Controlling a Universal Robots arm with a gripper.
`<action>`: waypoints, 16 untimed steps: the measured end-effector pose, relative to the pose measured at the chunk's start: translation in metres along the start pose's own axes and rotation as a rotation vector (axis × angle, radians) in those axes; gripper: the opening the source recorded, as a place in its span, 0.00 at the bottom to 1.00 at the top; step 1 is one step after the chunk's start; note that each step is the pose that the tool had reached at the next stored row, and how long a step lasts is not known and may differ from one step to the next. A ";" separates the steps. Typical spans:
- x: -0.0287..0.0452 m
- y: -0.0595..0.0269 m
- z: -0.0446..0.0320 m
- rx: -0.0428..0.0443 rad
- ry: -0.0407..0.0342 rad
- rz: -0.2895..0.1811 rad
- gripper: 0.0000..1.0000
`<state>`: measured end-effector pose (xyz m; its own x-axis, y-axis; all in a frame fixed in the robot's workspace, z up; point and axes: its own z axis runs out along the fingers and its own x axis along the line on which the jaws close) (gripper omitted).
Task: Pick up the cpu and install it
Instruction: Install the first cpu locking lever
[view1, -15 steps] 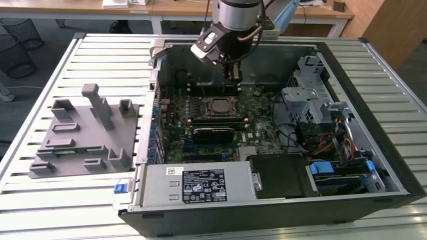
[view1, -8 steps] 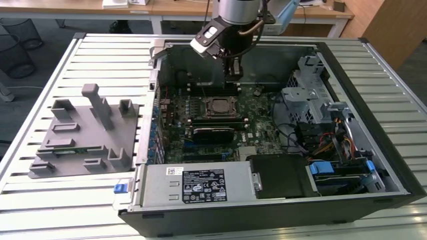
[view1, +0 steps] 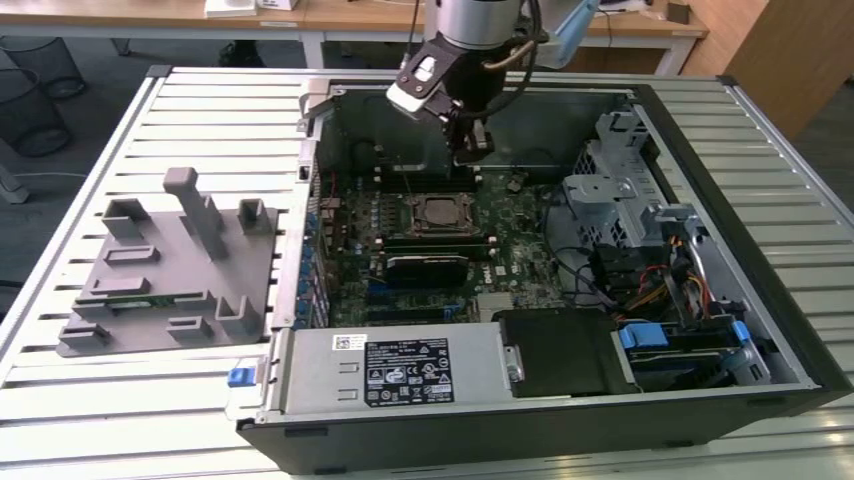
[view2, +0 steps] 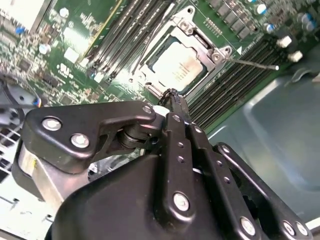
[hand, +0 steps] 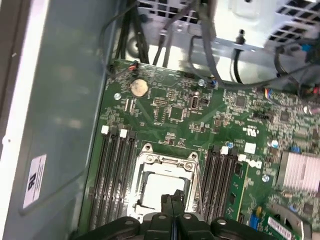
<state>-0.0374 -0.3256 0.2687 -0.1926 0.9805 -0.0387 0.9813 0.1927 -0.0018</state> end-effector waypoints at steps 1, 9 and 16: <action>0.0000 0.0000 0.0001 -0.0005 -0.0011 -0.018 0.11; 0.0001 0.0000 0.0022 -0.0059 -0.0035 -0.163 0.11; 0.0002 0.0000 0.0044 -0.0109 -0.0039 -0.290 0.11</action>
<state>-0.0374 -0.3256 0.2643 -0.4653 0.8842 -0.0419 0.8850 0.4656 -0.0026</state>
